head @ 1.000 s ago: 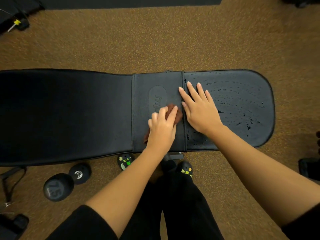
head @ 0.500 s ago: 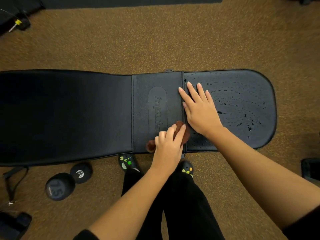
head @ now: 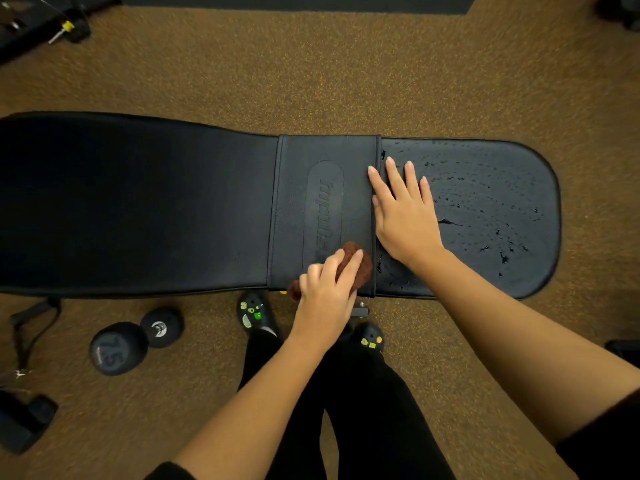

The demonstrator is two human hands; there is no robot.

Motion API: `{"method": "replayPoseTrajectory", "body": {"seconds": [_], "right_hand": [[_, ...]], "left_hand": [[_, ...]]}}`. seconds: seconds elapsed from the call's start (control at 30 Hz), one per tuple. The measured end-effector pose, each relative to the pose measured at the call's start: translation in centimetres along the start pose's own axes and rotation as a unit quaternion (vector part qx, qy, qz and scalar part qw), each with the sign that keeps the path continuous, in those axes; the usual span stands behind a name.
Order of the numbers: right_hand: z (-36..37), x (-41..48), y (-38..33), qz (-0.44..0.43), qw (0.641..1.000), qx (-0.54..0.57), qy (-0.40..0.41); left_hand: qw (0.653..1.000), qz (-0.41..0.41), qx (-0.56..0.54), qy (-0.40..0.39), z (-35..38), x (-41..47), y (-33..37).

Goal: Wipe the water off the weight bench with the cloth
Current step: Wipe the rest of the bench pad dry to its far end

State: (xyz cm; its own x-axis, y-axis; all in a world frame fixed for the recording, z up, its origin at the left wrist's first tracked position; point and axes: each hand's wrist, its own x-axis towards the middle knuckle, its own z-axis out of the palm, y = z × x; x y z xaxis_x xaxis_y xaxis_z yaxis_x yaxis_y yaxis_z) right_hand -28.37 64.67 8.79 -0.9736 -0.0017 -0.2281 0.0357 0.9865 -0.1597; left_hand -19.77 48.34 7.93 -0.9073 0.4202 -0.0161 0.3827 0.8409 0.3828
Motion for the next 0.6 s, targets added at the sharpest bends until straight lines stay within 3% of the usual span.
{"method": "replayPoseTrajectory", "body": {"seconds": [0.17, 0.4, 0.5, 0.6], "right_hand": [[0.2, -0.1, 0.0, -0.006, 1.0, -0.015, -0.006], [-0.3, -0.8, 0.4, -0.033, 0.999, -0.017, -0.028], [-0.3, -0.9, 0.5, -0.039, 0.999, -0.019, -0.032], [-0.2, -1.0, 0.5, -0.041, 0.999, -0.02, -0.03]], "left_hand": [[0.994, -0.107, -0.031, 0.018, -0.8, -0.1, -1.6], [0.949, -0.301, -0.059, 0.071, -1.6, -0.7, -4.2], [0.94, -0.324, -0.07, 0.08, -1.3, -0.6, -2.8], [0.949, -0.296, -0.083, 0.062, -0.9, -0.7, -0.5]]}}
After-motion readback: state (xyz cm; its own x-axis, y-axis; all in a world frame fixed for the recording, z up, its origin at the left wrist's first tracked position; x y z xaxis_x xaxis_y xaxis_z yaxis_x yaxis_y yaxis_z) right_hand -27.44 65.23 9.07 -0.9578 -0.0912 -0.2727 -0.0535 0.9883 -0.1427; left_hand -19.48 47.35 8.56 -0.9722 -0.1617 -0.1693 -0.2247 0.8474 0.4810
